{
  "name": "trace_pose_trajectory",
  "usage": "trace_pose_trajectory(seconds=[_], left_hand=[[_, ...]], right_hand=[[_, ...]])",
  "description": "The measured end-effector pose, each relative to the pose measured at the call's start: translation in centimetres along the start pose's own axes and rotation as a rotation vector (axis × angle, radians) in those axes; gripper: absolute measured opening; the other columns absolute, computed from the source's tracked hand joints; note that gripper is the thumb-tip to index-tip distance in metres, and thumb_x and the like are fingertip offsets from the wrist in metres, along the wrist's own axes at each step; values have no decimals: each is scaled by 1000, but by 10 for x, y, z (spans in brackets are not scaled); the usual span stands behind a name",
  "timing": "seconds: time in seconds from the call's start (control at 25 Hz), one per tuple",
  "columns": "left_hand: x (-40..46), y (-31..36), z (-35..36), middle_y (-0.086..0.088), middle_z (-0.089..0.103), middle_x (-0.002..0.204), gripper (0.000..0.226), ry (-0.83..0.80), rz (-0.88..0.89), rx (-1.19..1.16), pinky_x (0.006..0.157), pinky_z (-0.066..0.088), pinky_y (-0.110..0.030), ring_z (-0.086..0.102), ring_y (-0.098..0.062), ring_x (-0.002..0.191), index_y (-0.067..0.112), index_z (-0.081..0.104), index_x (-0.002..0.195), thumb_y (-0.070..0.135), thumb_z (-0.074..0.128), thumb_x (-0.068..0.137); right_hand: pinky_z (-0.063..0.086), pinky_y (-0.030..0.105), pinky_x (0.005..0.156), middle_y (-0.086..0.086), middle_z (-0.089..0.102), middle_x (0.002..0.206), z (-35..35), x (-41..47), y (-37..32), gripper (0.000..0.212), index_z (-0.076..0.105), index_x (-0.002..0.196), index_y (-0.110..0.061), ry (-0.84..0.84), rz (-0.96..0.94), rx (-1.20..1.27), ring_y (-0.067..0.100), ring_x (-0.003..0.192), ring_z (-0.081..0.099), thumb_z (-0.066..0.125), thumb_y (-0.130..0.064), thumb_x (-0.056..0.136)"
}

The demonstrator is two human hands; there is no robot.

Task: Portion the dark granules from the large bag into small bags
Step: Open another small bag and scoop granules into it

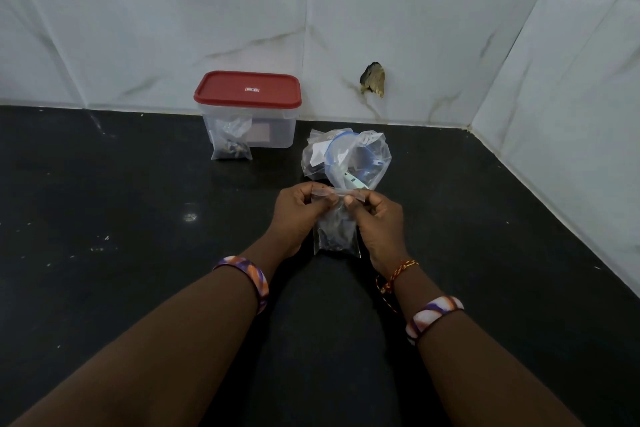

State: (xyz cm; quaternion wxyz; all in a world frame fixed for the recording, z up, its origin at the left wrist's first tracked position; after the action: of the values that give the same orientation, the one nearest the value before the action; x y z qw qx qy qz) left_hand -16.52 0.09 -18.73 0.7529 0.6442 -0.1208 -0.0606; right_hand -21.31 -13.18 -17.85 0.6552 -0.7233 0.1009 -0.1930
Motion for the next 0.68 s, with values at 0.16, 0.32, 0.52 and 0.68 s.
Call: trace_pose_trajectory(seconds=[0.16, 0.32, 0.52, 0.68], left_hand=[[0, -2, 1, 2, 72, 68, 9, -2, -5, -72, 67, 56, -20, 68, -6, 65, -2, 68, 88, -3, 61, 84], [4, -6, 0, -1, 73, 71, 11, 7, -50, -127, 72, 57, -23, 69, -10, 69, -4, 69, 91, -2, 63, 82], [4, -8, -1, -7, 71, 74, 8, 19, -66, -121, 76, 56, -30, 67, -16, 71, 0, 69, 84, -4, 62, 82], [6, -9, -1, 2, 74, 69, 12, -22, -61, -119, 71, 57, -21, 69, -7, 68, -2, 67, 90, -8, 59, 83]], right_hand=[[58, 26, 72, -5, 72, 70, -4, -1, 0, 14, 71, 80, -16, 35, 7, 129, 8, 70, 67, 65, -3, 83], [57, 25, 70, -8, 71, 63, -8, -1, 1, 13, 71, 76, -15, 65, 28, 180, 5, 65, 66, 67, -4, 82], [53, 15, 60, -8, 69, 64, -4, -2, -2, 15, 68, 75, -14, 31, 24, 119, -3, 61, 65, 63, -2, 84], [59, 24, 69, 4, 70, 75, -4, -3, -2, 14, 70, 80, -11, 18, 59, 154, 7, 67, 68, 66, 2, 80]])
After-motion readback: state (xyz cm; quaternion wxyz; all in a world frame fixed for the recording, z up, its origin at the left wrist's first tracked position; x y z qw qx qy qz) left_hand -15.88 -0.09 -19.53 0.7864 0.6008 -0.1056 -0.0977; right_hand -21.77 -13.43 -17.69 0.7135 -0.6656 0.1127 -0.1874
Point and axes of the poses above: each hand's wrist, its own x-axis towards the middle knuckle, its own z-axis out of the palm, y = z × x, the point moved 5 cm from there along x, towards the middle knuckle
